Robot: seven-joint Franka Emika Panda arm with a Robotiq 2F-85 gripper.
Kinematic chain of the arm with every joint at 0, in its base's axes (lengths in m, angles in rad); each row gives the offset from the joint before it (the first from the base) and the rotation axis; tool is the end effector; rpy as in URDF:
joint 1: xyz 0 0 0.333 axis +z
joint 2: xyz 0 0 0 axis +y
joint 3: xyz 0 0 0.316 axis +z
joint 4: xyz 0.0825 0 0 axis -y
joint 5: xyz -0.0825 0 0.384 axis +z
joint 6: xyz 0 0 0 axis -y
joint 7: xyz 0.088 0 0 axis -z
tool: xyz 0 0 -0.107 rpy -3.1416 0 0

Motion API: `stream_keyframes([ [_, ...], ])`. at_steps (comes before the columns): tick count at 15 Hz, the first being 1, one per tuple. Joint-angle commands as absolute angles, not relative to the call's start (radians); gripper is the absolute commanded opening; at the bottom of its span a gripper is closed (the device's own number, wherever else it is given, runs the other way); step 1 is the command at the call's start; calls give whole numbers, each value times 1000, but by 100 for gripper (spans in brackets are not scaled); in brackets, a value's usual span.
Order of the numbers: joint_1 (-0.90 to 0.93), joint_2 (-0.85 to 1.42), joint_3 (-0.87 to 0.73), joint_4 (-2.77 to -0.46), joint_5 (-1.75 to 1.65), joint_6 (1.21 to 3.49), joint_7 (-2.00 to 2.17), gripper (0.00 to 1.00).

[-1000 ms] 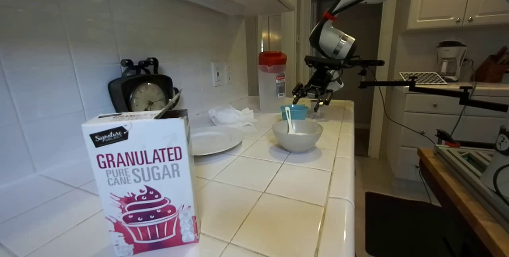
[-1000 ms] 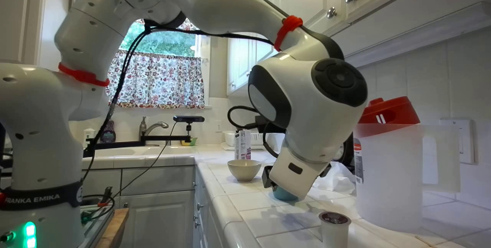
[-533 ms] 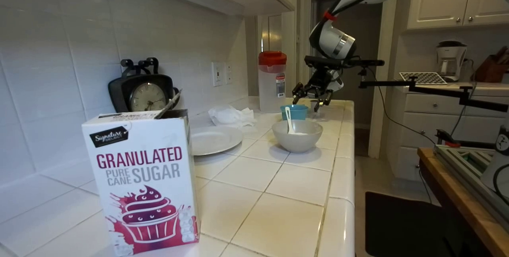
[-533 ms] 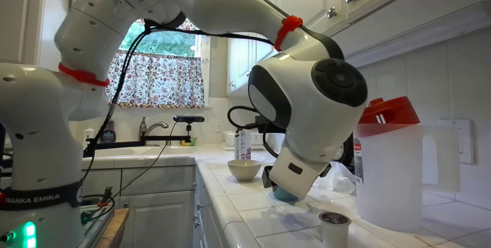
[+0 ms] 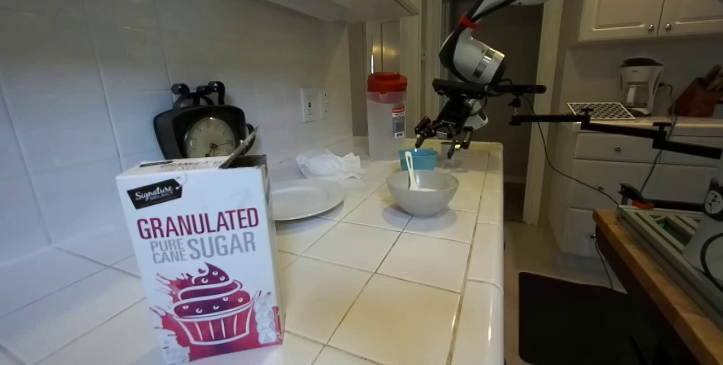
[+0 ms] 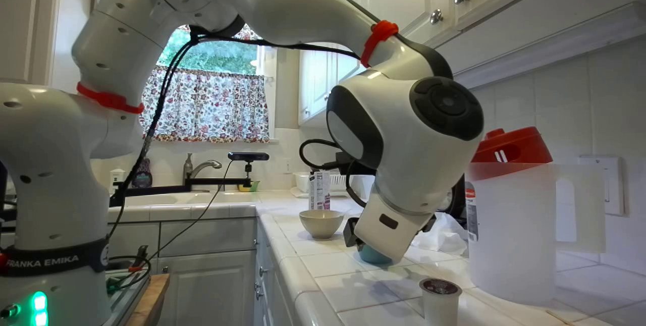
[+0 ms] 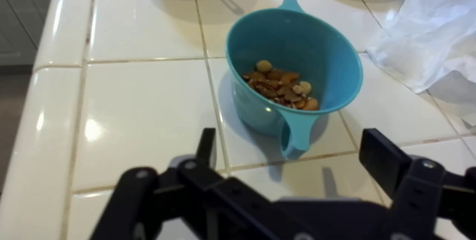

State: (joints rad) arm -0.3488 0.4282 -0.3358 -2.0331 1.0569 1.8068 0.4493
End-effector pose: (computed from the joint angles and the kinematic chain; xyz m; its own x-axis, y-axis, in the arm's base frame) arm 0.4733 -0.2897 0.2305 -0.0289 -0.6201 -0.7840 -0.9531 0.2536 -0.1654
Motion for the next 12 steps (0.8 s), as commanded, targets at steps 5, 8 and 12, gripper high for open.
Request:
stream_keyframes([
  [5,-348,435,-323,-2019,1069,1782,455,100],
  [8,-342,436,-316,-2015,1070,1781,456,100],
  [12,-345,446,-321,-2009,1071,1788,465,100],
])
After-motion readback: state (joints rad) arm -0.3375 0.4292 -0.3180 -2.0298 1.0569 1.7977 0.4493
